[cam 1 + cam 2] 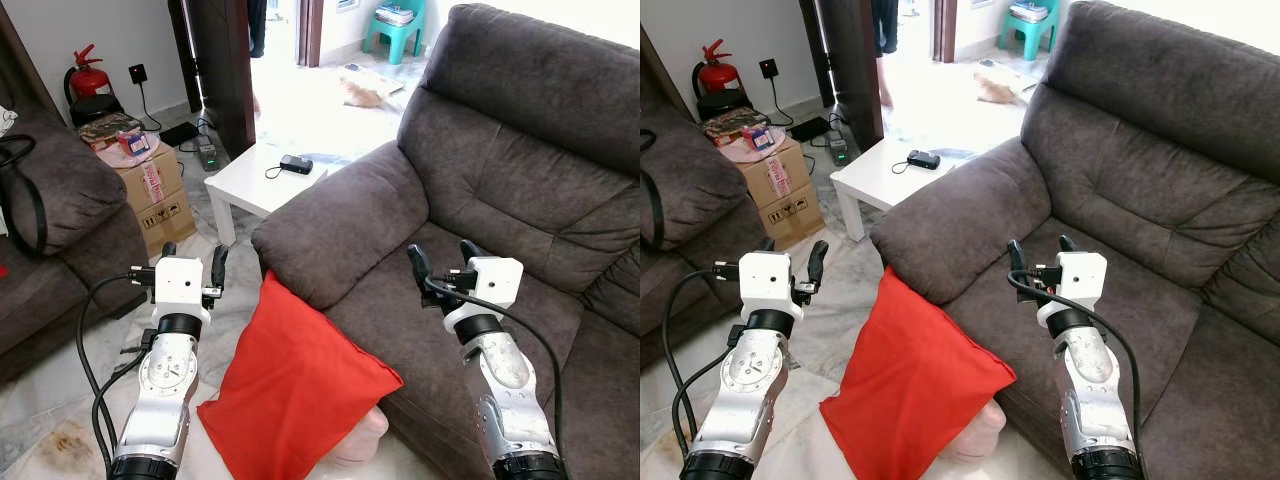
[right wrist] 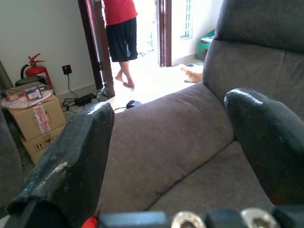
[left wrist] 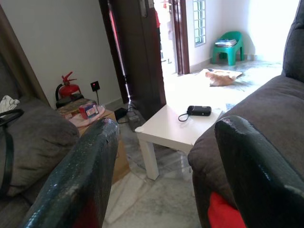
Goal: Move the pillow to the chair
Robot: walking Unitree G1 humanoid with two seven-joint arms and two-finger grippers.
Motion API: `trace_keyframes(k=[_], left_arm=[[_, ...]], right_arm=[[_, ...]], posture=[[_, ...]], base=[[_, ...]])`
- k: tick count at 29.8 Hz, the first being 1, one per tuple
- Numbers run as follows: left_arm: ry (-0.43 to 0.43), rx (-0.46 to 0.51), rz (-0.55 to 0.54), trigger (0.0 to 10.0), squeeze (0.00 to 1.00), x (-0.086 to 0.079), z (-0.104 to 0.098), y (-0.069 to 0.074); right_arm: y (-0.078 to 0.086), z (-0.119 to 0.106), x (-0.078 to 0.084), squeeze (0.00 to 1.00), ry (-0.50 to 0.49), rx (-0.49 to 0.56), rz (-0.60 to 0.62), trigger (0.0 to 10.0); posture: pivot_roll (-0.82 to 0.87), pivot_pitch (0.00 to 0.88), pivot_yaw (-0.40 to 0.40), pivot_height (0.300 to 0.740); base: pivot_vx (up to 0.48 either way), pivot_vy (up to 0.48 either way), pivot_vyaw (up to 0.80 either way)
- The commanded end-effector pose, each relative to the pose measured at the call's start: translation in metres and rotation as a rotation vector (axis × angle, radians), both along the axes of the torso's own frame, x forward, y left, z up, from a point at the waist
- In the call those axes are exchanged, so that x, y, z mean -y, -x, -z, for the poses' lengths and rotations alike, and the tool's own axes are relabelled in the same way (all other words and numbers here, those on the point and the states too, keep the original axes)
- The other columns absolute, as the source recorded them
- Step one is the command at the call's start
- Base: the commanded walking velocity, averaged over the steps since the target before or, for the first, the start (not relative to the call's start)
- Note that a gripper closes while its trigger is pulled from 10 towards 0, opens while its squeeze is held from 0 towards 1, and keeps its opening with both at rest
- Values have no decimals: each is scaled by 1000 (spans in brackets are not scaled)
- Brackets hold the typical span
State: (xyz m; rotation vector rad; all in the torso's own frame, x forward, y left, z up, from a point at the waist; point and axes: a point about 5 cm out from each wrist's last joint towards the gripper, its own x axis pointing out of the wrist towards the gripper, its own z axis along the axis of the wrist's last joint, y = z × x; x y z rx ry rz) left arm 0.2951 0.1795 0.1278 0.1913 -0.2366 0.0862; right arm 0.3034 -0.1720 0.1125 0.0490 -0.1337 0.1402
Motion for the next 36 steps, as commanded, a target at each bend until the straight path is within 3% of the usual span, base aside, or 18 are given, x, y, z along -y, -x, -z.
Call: trace_keyframes(k=[1, 8, 26, 36], left_arm=[[6, 11, 6, 10000, 0, 2, -3, 1], [7, 7, 0, 10000, 0, 2, -3, 1], [23, -4, -17, 10000, 0, 0, -1, 0], [34, -11, -23, 10000, 0, -1, -1, 0]], right_arm=[[2, -1, 1, 0, -3, -1, -1, 10000], [2, 0, -1, 0, -6, -9, -11, 10000], [4, 4, -5, 0, 38, -26, -64, 10000], [5, 7, -8, 0, 45, -41, -86, 10000]], posture=[[-4, 66, -74, 690], [-2, 77, -79, 640], [-2, 86, -89, 640], [-2, 90, -89, 640]], base=[[0, 0, 0], [0, 0, 0], [0, 0, 0], [0, 0, 714]])
